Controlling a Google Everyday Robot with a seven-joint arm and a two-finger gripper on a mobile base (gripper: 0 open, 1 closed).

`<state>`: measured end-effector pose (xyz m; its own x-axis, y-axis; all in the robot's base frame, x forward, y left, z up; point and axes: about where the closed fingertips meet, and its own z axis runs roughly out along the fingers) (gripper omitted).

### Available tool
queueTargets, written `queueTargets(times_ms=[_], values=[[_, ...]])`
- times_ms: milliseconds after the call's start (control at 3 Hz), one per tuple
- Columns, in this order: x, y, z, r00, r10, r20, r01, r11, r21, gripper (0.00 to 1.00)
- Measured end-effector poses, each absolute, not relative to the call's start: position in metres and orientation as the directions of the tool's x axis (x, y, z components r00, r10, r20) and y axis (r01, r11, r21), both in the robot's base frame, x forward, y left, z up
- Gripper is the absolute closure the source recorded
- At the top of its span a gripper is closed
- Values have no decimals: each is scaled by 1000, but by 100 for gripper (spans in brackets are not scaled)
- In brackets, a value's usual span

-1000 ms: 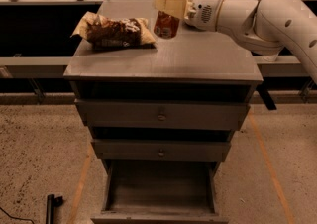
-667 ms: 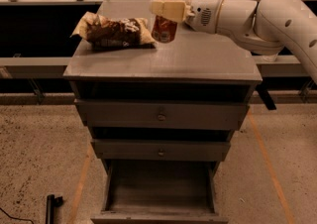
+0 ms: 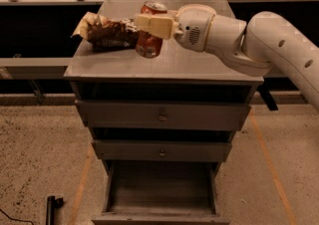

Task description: Place coke can into bottom drawer

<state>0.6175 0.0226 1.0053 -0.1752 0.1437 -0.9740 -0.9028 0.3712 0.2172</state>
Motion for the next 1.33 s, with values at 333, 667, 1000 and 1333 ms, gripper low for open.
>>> queueTargets(times_ms=[333, 667, 1000, 1333], values=[[583, 51, 992, -180, 142, -973, -922, 319, 217, 100], [557, 66, 956, -154, 71, -986, -934, 315, 168, 100], [535, 70, 894, -126, -38, -991, -948, 298, 109, 100], [535, 70, 894, -126, -38, -991, -948, 298, 109, 100]])
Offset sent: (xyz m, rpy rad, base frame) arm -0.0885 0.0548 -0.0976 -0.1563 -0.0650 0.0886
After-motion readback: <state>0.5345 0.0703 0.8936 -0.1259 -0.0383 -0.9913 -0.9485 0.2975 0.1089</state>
